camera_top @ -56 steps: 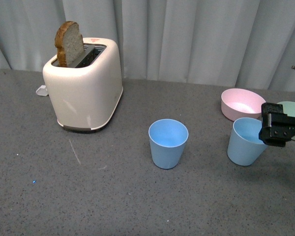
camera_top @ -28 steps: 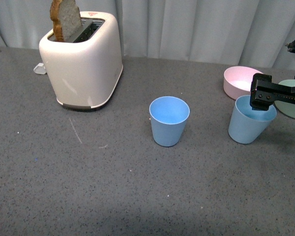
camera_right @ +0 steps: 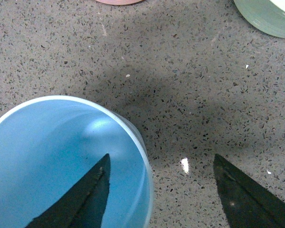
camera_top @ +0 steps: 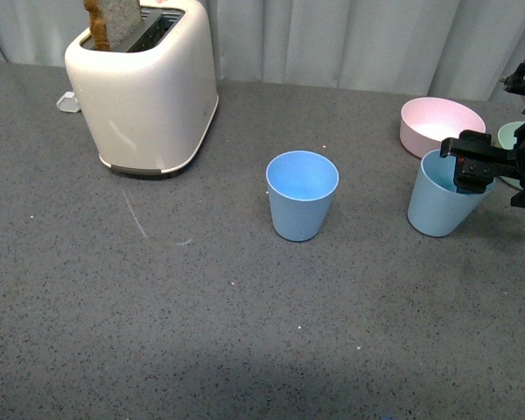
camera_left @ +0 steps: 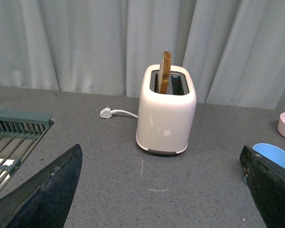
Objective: Stack blue cups with both arms
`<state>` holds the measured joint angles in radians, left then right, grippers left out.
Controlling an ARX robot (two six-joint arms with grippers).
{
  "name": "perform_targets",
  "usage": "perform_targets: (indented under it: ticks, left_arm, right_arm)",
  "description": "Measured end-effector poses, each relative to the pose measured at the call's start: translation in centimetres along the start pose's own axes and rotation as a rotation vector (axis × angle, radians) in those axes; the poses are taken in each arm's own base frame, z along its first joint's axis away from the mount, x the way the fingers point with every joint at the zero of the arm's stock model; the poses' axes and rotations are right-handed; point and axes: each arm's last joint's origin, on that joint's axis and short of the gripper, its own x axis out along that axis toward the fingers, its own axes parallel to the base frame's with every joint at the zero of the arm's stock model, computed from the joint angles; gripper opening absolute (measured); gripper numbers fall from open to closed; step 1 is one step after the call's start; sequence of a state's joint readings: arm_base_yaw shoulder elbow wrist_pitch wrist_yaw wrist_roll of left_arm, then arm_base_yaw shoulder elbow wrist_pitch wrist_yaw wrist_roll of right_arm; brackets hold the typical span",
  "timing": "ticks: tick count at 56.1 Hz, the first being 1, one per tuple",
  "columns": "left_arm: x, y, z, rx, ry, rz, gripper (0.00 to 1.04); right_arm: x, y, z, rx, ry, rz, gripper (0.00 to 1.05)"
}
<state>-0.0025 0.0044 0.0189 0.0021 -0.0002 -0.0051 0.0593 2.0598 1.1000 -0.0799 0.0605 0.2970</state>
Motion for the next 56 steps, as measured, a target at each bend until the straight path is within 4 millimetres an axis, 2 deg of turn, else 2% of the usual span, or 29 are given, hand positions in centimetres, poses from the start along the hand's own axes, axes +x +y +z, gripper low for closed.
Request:
perform_targets:
  ticks: [4, 20, 39, 48, 56]
  left_arm:
    - [0.0, 0.0, 0.0, 0.000, 0.000, 0.000, 0.98]
    - [0.0, 0.0, 0.0, 0.000, 0.000, 0.000, 0.98]
    - [0.0, 0.0, 0.0, 0.000, 0.000, 0.000, 0.98]
    - [0.0, 0.0, 0.0, 0.000, 0.000, 0.000, 0.98]
    - [0.0, 0.0, 0.0, 0.000, 0.000, 0.000, 0.98]
  right_arm:
    - [0.1, 0.0, 0.1, 0.005, -0.001, 0.000, 0.42]
    - [-0.1, 0.0, 0.3, 0.007, 0.005, 0.009, 0.01]
    - [-0.6, 0.0, 0.6, 0.012, 0.012, 0.033, 0.01]
    - [-3.3, 1.3, 1.7, -0.007, -0.032, 0.141, 0.01]
    - [-6.0, 3.6, 2.5, -0.021, -0.063, 0.263, 0.01]
